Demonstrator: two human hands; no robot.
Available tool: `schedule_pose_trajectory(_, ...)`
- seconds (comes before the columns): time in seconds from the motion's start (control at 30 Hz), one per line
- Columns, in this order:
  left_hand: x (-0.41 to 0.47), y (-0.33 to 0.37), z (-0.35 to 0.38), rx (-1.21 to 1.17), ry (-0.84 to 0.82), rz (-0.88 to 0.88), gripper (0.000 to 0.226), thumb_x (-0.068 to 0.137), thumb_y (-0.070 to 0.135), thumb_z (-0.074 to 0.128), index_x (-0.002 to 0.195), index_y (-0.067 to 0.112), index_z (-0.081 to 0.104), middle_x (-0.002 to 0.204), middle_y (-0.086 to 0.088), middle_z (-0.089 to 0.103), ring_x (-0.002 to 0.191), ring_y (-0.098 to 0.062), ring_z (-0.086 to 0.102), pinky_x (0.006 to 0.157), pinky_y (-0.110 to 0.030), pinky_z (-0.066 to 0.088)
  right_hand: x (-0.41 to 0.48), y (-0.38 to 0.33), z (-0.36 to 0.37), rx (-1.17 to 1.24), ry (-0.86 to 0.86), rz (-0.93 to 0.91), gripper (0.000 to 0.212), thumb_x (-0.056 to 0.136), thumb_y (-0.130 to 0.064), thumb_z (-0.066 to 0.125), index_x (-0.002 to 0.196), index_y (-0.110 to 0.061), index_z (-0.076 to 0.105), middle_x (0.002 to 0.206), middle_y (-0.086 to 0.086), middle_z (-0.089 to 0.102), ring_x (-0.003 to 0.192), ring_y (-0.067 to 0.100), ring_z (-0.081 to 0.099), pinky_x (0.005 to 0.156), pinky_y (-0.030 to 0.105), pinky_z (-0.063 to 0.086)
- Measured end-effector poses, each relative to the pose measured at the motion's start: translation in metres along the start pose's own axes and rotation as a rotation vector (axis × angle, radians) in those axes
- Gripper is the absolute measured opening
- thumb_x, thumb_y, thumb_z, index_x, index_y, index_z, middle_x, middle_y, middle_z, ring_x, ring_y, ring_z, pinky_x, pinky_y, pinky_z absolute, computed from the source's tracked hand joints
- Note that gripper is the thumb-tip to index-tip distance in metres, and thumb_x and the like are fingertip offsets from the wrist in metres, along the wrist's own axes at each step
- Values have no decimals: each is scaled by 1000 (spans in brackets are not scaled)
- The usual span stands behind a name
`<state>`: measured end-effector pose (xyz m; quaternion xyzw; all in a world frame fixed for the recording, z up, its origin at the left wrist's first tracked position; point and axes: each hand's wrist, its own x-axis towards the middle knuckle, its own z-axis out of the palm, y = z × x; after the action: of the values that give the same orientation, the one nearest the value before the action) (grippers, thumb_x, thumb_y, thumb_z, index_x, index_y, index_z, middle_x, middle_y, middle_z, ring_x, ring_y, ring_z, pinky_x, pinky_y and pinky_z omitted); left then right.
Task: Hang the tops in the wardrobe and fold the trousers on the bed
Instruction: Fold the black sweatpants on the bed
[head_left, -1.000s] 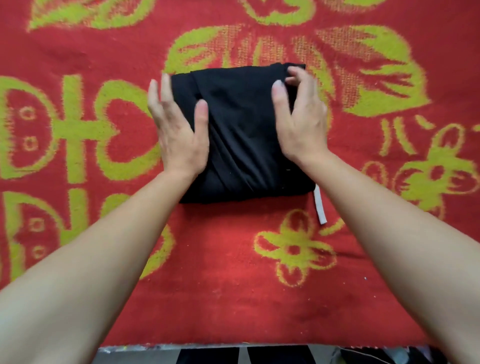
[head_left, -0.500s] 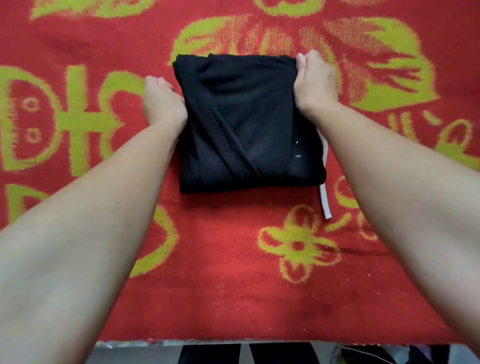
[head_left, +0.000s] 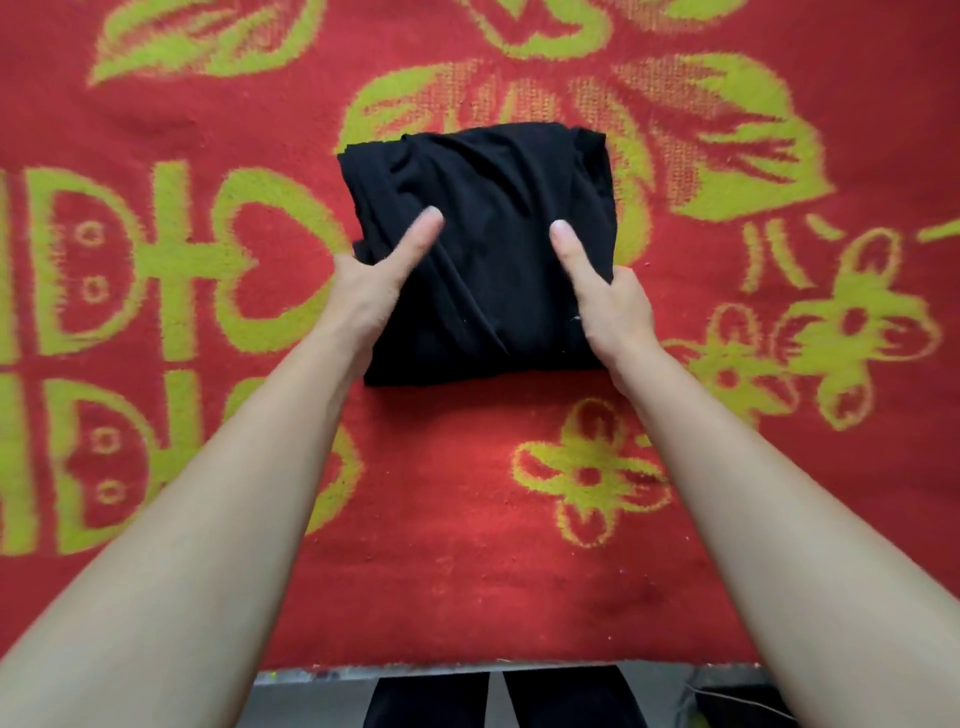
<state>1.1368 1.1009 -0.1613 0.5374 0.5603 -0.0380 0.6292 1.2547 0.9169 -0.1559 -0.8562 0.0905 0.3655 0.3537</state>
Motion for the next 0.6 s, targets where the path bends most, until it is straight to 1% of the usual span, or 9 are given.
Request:
schedule_pose_trajectory(0.03,3,1,-3,-37,-62,4,101,51,67,86,129,10,57,120,6,69,109,-11,67,100,-35,50,1,-2,-2,15,-46,-25,91,54,-96,58,111,-26,71,109,-12,72,106,16,66,102,41,49)
schedule_pose_trajectory(0.1,11,3,-9,-87,-143,-30,71,58,47,92,115,11,67,102,1,76,93,-14,73,88,-36,58,5,-8,-4,40,-141,-41,92,48,-87,74,118,-28,71,111,-16,72,106,10,67,101,36,51)
schedule_pose_trajectory(0.17,18,7,-12,-99,-241,-77,64,65,39,89,118,11,67,105,-2,76,96,-18,73,87,-37,58,10,-15,-1,26,-241,-38,104,42,-79,83,128,-23,65,119,-14,70,110,9,65,102,34,50)
schedule_pose_trajectory(0.2,21,7,-14,-113,-308,-91,61,69,36,87,121,11,67,110,-4,75,100,-20,72,88,-37,57,13,-17,2,12,-281,-53,105,42,-73,87,131,-22,64,121,-13,69,110,9,65,102,34,50)
schedule_pose_trajectory(0.27,22,3,-19,-163,-413,-114,51,76,30,81,121,10,68,115,-7,73,106,-22,70,86,-35,57,17,-19,9,13,-326,-96,92,47,-58,92,128,-21,66,117,-13,71,107,8,68,100,35,52)
schedule_pose_trajectory(0.33,17,-3,-25,-264,-452,-142,39,83,26,75,118,9,70,118,-10,71,110,-24,68,80,-35,59,18,-15,13,103,-379,-100,72,60,-42,93,124,-19,68,112,-8,75,103,12,71,98,38,55)
schedule_pose_trajectory(0.43,6,-13,-24,-459,-462,-156,35,92,26,66,120,5,68,123,-14,69,114,-27,66,84,-40,59,11,-3,17,269,-479,-36,55,72,-25,88,122,-15,68,107,0,77,98,19,74,88,43,59)
schedule_pose_trajectory(0.5,-7,-19,-21,-537,-446,-170,40,95,31,62,126,5,64,125,-14,67,116,-27,65,91,-43,57,1,3,15,336,-501,-21,56,72,-23,85,124,-12,67,110,3,76,101,22,73,88,42,58)
schedule_pose_trajectory(0.6,-37,-25,-26,-539,-424,-181,50,95,39,62,133,7,59,129,-10,66,119,-23,63,101,-44,51,-20,7,-2,393,-532,-22,61,70,-25,84,127,-11,66,117,5,74,108,25,71,91,41,57)
